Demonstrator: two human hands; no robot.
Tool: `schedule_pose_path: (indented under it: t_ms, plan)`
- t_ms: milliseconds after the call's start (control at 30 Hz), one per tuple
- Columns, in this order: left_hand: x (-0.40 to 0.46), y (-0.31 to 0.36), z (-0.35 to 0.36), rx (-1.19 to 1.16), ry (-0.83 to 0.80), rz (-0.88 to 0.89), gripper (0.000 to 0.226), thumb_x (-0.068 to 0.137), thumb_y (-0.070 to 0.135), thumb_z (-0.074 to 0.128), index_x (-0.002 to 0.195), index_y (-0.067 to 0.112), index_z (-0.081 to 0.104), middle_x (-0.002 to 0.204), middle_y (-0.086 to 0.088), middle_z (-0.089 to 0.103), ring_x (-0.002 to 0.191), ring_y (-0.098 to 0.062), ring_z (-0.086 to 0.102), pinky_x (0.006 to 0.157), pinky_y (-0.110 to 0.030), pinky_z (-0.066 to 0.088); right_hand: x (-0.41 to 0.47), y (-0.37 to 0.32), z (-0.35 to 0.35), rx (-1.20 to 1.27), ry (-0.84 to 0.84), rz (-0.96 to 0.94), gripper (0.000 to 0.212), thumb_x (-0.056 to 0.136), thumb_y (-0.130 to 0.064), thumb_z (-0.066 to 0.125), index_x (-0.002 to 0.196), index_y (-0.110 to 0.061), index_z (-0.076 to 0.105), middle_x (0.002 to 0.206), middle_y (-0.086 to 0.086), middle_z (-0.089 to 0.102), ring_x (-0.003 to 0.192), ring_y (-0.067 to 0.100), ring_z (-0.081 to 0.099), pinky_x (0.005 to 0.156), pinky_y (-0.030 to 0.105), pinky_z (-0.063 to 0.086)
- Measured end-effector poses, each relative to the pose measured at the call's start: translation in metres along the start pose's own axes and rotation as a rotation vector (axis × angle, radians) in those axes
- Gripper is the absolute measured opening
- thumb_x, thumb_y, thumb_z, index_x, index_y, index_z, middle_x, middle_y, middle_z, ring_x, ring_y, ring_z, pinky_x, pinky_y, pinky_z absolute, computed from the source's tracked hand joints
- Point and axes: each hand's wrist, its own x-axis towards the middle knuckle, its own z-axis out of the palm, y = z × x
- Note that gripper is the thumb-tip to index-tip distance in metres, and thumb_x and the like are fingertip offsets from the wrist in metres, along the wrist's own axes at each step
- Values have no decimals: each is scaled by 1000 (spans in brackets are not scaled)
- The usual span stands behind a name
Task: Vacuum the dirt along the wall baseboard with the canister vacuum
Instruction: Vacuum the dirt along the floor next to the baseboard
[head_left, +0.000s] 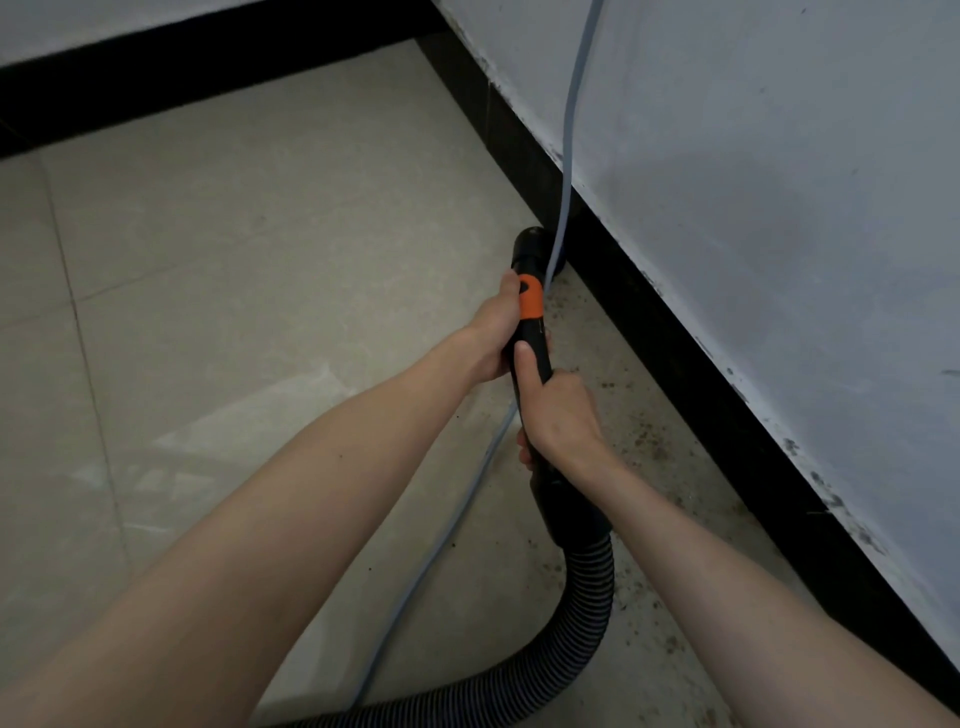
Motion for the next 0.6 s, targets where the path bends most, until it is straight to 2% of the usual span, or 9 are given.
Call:
schedule_pose_path:
  t_ms: [200,367,500,600]
  plan:
    - [-8,-14,-13,-8,10,-5,49,98,54,29,90,9,47,72,-11,52,59,-22,52,57,-31,49,-18,5,-6,24,-118,-4,60,94,-64,34,82,-10,55,51,6,59,33,15,56,36,21,42]
    - [-15,-31,-34,-40,140,52,51,98,55,28,85,10,49,72,-11,52,64,-24,53,70,-37,50,-38,4,3,49,-246,-42,60,95,-62,36,75,-9,55,45,6,58,34,20,55,35,21,41]
    - [-21,-45,-48,-77,199,63,52,98,55,29,84,9,49,72,-11,52,67,-26,52,87,-45,50,-50,9,8,65,-336,-44,60,94,-63,37,74,-9,54,44,6,57,35,21,55,36,22,42]
    - [-24,-51,-46,-66,217,77,51,98,55,28,86,10,49,75,-10,53,69,-25,53,85,-43,51,-53,13,1,99,-404,-7,61,93,-65,36,82,-8,52,46,6,57,36,21,54,37,24,43]
